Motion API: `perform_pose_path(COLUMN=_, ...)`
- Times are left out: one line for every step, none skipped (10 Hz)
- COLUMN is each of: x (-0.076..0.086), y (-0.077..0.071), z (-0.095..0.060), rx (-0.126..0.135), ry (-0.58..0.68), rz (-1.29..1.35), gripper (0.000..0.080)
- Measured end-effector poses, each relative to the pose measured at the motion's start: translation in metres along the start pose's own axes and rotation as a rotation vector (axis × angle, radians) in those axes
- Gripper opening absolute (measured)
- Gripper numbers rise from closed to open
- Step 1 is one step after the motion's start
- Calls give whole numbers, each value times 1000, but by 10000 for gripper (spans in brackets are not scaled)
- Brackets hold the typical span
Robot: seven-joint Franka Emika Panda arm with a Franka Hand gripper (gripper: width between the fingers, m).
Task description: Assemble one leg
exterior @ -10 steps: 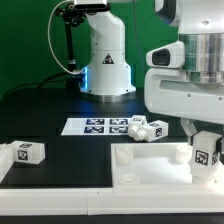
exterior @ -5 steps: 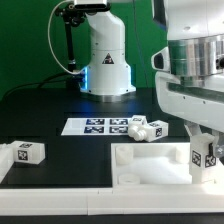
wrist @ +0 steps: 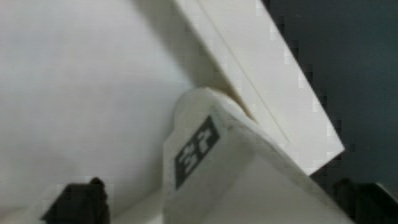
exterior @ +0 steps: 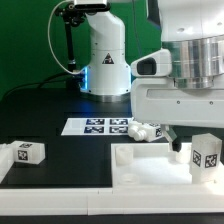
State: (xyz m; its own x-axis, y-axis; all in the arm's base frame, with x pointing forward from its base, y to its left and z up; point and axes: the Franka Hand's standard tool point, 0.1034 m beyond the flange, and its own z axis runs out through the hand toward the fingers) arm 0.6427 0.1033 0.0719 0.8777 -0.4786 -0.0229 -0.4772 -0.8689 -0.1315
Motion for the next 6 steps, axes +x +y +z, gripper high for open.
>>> perform_pose_path(x=0, y=0, z=0, rx=-8, ry=4, rz=-102, gripper=646)
perform_pose_path(x=-4, y=-7, z=-1, rx=-44, ry=17, rz=-386, gripper=648)
perform_pose_path(x=-5, y=-11, z=-1, rx=-47, ry=15, rz=-507, gripper=648)
perform_pose_path(x=-4, y=-8, z=-1, rx=-45, ry=14, rz=-463, gripper=648)
perform_pose_path(x=-4, y=-8, z=0, rx=-46, ry=15, rz=-446, gripper=568)
perform_pose_path(x=-4, y=-8, z=0, rx=-46, ry=14, rz=-447, gripper=386)
